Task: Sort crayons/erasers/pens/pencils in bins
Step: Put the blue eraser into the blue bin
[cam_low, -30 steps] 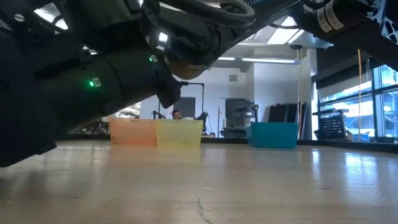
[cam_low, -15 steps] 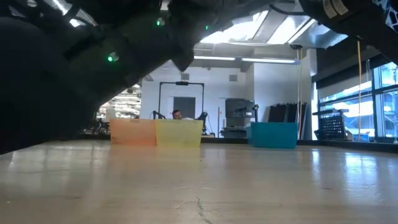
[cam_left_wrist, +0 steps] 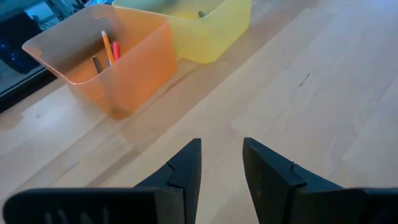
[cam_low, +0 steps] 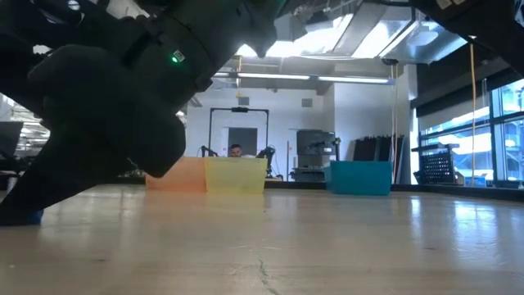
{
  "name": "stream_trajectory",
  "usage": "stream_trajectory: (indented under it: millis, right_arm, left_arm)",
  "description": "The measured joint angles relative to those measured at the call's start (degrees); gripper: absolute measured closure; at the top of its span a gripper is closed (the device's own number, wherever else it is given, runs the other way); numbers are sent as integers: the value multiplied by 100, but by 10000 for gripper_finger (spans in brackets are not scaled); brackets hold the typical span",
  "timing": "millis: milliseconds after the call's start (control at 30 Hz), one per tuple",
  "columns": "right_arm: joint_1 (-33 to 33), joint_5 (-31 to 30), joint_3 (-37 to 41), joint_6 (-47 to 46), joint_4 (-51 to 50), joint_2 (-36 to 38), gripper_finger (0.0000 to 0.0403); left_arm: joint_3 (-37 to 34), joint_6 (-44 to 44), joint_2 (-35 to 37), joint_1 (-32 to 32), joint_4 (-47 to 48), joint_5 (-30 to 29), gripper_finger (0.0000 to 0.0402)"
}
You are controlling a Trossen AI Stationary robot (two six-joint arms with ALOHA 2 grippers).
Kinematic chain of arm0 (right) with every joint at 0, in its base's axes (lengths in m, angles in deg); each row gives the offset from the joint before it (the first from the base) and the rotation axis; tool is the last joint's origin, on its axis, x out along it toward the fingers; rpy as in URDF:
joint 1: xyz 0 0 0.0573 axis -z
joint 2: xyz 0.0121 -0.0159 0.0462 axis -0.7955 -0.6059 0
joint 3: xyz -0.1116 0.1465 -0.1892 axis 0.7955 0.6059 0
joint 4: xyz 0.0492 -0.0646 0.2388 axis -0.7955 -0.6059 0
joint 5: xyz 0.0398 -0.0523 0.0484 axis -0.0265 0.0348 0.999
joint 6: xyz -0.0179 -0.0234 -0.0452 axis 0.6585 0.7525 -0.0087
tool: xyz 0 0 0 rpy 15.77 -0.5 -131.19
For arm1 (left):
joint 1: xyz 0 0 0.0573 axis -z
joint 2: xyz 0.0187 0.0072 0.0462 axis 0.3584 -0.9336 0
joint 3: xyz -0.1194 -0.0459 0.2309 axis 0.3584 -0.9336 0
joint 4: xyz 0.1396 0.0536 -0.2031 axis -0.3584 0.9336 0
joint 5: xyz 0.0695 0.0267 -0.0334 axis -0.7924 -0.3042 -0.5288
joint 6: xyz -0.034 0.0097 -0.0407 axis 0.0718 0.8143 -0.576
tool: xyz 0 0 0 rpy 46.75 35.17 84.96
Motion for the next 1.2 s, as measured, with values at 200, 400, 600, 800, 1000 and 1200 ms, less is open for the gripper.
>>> stream_trajectory:
  millis: [200, 400, 600, 800, 1000, 1200]
  right_arm:
    - [-205, -658, 28, 16, -213, 145, 348]
    - [-295, -1127, 57, 107, -702, 331, 348]
    - [-291, -1437, 59, 175, -793, 450, 349]
    - [-295, -2063, 52, 203, -1368, 774, 365]
    - [-150, -1480, 28, -7, -1442, 988, 385]
    - [201, 378, 577, -377, -580, 971, 363]
  left_arm:
    - [0, -2, 0, 0, 0, 9, 292]
    - [0, -2, 0, 0, -17, 9, 292]
    - [-2, -4, -2, 0, -37, 9, 292]
    - [-2, -2, -2, 0, -46, 9, 292]
    - [-2, -2, -2, 0, -46, 8, 292]
    - [-2, -4, -2, 0, -74, 7, 292]
